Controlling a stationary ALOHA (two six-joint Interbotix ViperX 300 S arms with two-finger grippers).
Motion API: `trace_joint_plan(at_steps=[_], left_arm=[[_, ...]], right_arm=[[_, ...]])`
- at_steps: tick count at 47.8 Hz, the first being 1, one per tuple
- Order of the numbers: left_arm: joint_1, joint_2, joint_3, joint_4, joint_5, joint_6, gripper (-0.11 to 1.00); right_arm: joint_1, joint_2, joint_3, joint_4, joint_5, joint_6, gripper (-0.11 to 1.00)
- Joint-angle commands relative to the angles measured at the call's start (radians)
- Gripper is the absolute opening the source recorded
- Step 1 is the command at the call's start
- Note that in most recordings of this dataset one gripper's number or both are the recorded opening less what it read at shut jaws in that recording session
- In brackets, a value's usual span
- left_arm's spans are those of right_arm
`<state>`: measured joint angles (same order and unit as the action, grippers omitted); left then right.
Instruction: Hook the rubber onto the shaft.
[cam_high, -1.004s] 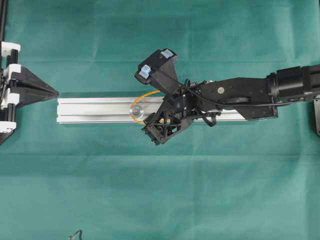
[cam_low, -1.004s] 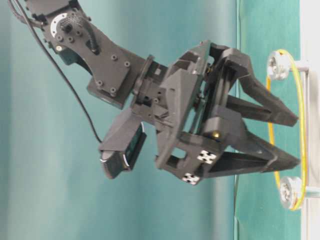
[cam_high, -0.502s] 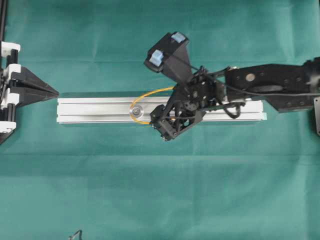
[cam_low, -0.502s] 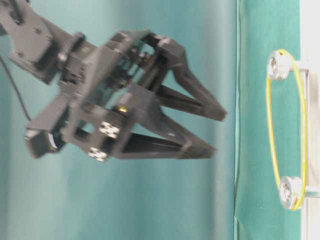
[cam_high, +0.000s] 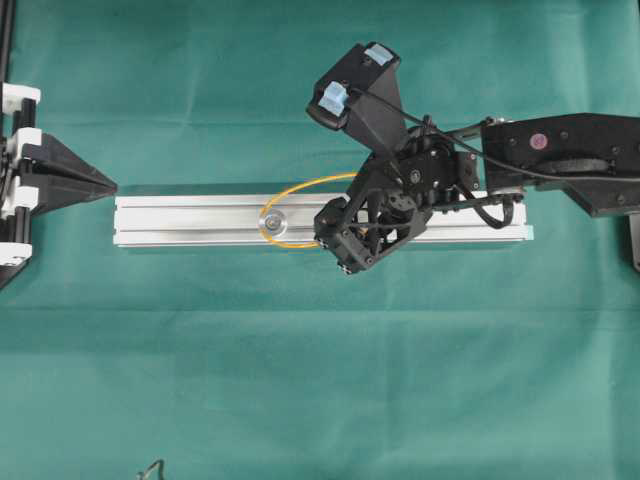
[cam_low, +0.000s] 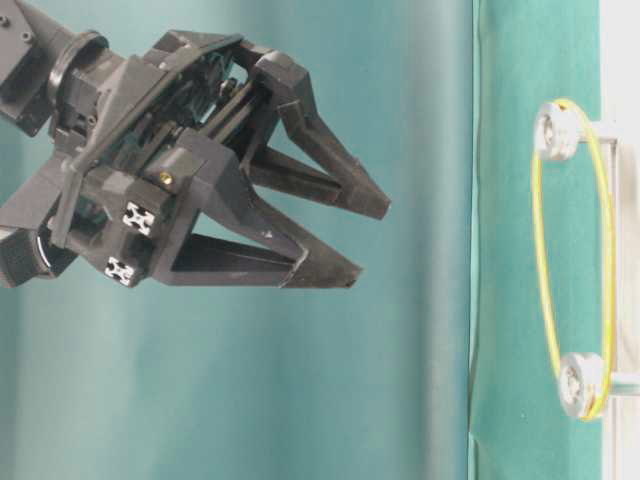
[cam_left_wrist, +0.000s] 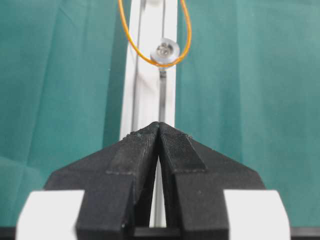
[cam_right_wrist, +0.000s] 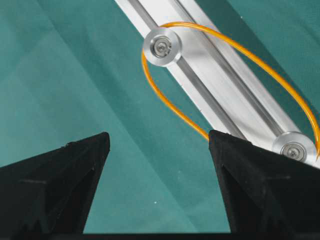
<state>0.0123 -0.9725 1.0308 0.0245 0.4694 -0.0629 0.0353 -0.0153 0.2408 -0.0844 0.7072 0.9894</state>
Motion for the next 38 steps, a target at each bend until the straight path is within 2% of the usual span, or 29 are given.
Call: trace_joint_plan(at_steps=[1, 9, 15, 31, 38], left_arm=[[-0.002, 0.005, -0.028, 0.0, -0.006, -0.002, 0.0], [-0.002, 0.005, -0.028, 0.0, -0.006, 0.0, 0.0], [-0.002, 0.005, -0.028, 0.0, -0.006, 0.0, 0.0], [-0.002, 0.005, -0.028, 0.0, -0.006, 0.0, 0.0], [-0.002, 0.005, -0.028, 0.0, -0.006, 0.0, 0.0]], right_arm=[[0.002, -0.026, -0.014, -0.009, -0.003, -0.003, 0.86], [0.002, -0.031, -0.008, -0.089, -0.002, -0.026, 0.86], [0.003, -0.031, -0.008, -0.12, -0.002, -0.101, 0.86], [0.002, -0.031, -0.008, -0.124, -0.002, -0.436, 0.86], [0.002, -0.031, -0.008, -0.121, -0.002, -0.532, 0.86]])
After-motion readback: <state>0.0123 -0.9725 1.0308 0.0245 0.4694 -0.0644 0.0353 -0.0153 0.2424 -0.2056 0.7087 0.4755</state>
